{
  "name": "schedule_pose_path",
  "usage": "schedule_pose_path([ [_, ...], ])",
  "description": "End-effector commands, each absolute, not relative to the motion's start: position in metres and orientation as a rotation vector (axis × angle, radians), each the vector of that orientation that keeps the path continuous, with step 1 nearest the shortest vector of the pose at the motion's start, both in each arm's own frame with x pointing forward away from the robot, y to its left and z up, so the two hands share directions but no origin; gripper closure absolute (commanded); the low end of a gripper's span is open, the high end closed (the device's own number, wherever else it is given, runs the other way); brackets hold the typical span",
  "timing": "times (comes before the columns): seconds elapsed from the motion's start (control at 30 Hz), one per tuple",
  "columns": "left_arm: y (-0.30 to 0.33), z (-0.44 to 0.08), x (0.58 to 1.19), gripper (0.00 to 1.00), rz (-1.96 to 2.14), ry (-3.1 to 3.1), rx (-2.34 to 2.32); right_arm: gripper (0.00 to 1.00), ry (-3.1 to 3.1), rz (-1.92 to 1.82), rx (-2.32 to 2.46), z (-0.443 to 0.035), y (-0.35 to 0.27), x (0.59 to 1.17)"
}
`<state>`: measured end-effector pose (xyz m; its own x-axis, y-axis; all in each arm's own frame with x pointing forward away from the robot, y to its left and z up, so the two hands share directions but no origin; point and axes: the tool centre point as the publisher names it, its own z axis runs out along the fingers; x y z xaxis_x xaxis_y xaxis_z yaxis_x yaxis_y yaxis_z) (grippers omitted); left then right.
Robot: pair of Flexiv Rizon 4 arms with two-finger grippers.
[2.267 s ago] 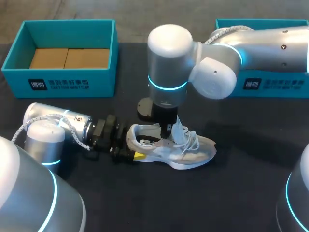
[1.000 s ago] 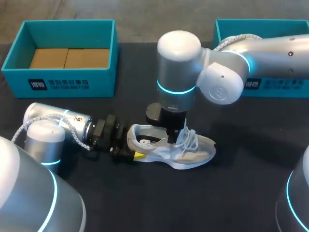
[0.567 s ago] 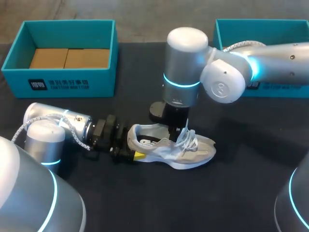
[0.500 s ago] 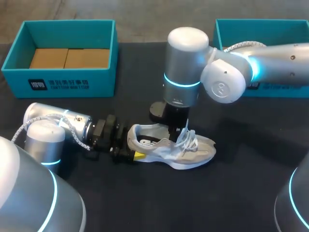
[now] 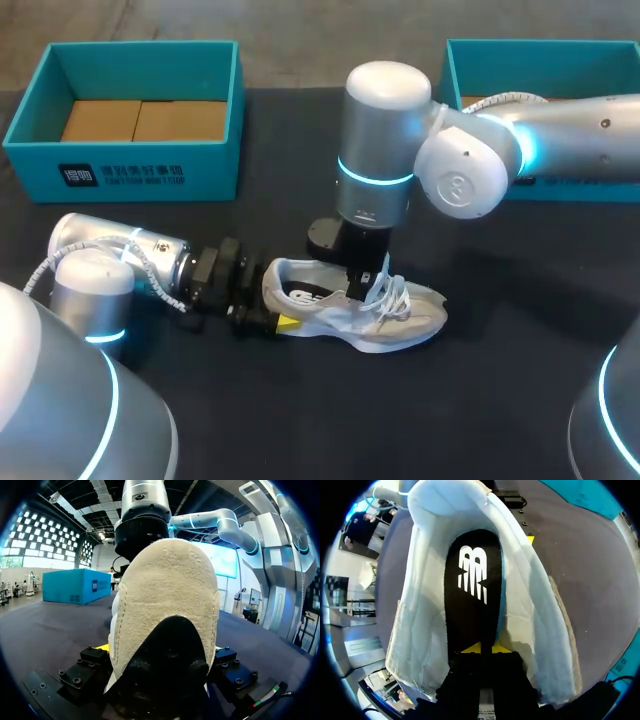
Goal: Take the shoe out of the shoebox, open the shoe tongue, remove and reinsert the insole, then place the shoe into the shoebox
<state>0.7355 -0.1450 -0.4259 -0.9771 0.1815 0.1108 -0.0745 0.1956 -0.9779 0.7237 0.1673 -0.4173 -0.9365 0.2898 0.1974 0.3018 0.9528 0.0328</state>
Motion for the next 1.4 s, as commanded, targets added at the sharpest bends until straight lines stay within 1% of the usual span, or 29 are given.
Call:
schedule_pose_path([
  [0.03,-0.145,-0.426,0.737,1.00,1.872,-2.267,-0.099,1.00,-2.938,-0.102,-0.449,-0.438,0.177,0.713],
  [0.27,-0.145,-0.426,0.737,1.00,1.872,-2.267,-0.099,1.00,-3.029,-0.168,-0.445,-0.409,0.172,0.712],
  [0.47,-0.145,-0.426,0.737,1.00,1.872,-2.267,-0.099,1.00,-3.096,-0.287,-0.412,-0.393,0.167,0.710],
  [1.23,-0.145,-0.426,0.737,1.00,1.872,-2.267,-0.099,1.00,-3.195,-0.712,-0.347,-0.370,0.155,0.719],
  [1.4,-0.145,-0.426,0.737,1.00,1.872,-2.267,-0.099,1.00,-3.201,-0.700,-0.354,-0.366,0.154,0.720],
])
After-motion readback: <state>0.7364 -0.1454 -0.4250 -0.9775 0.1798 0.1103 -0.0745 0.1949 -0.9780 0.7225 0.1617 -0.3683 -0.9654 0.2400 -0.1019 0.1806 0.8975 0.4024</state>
